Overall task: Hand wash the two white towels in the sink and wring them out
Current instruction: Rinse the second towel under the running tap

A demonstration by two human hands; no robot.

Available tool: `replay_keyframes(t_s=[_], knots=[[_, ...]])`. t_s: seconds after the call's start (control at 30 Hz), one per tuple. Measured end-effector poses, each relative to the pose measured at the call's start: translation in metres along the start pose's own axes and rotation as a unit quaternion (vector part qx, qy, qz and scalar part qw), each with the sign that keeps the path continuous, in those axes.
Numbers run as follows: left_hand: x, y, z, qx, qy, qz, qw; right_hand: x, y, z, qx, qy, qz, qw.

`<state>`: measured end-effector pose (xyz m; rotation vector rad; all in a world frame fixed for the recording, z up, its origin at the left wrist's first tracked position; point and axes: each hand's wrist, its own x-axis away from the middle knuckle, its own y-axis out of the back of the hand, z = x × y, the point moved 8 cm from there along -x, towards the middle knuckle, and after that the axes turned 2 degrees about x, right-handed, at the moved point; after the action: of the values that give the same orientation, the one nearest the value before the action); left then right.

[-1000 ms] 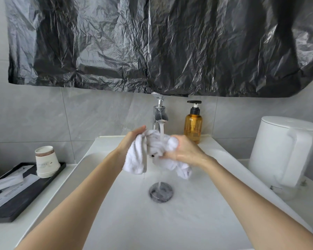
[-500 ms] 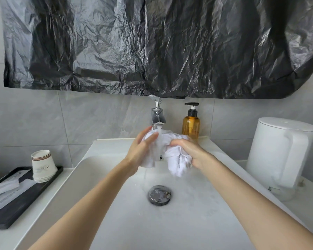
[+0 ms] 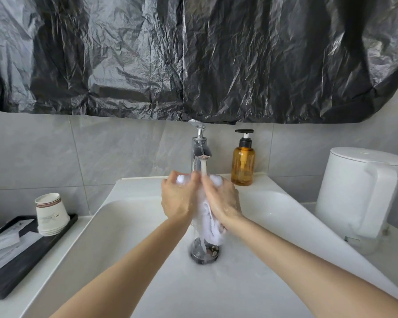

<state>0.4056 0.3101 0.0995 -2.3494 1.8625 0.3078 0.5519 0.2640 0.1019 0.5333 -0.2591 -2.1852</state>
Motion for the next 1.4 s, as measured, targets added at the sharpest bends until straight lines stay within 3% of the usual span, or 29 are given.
replay_keyframes(t_s=[0.13, 0.23, 0.3, 0.37, 0.47, 0.57, 0.7, 0.83, 1.0, 1.1, 1.17, 1.27, 1.4], knots=[[-0.005, 0.007, 0.005, -0.041, 0.031, 0.003, 0.999, 0.001, 0.005, 0.028, 0.162, 0.162, 0.023, 0.973], [-0.008, -0.003, 0.002, -0.101, -0.017, 0.099, 0.99, 0.0, 0.013, 0.032, 0.219, 0.236, 0.041, 0.946], [-0.003, -0.017, 0.002, -0.04, 0.005, 0.209, 0.977, -0.007, 0.025, 0.025, 0.199, 0.215, 0.015, 0.956], [0.006, -0.03, 0.005, 0.043, 0.086, 0.29, 0.952, -0.016, 0.041, 0.018, 0.149, 0.165, -0.021, 0.975], [0.01, -0.037, -0.006, 0.126, 0.112, 0.329, 0.929, -0.026, 0.06, 0.01, 0.069, 0.097, -0.035, 0.992], [0.007, -0.038, -0.008, 0.151, 0.095, 0.351, 0.919, -0.028, 0.057, 0.002, -0.036, 0.043, 0.008, 0.998], [0.006, -0.034, -0.009, 0.152, 0.068, 0.317, 0.934, -0.021, 0.038, 0.001, -0.118, 0.003, 0.057, 0.991], [0.009, -0.028, -0.01, 0.179, 0.05, 0.263, 0.947, -0.017, 0.021, 0.006, -0.135, 0.03, 0.07, 0.988], [0.014, -0.018, -0.006, 0.143, 0.014, 0.122, 0.982, -0.008, 0.014, 0.003, -0.091, 0.02, -0.039, 0.995], [0.016, -0.01, -0.006, 0.081, 0.026, 0.073, 0.994, -0.004, 0.013, 0.006, -0.049, 0.026, -0.061, 0.997], [0.015, -0.006, -0.008, 0.025, 0.019, 0.065, 0.997, -0.003, 0.017, 0.014, 0.026, 0.062, -0.067, 0.996], [0.012, -0.004, -0.02, -0.031, -0.039, 0.062, 0.997, 0.005, 0.023, 0.039, 0.138, 0.187, -0.084, 0.969], [0.006, -0.003, -0.022, -0.086, -0.08, 0.09, 0.989, 0.008, 0.02, 0.048, 0.218, 0.27, -0.022, 0.938]])
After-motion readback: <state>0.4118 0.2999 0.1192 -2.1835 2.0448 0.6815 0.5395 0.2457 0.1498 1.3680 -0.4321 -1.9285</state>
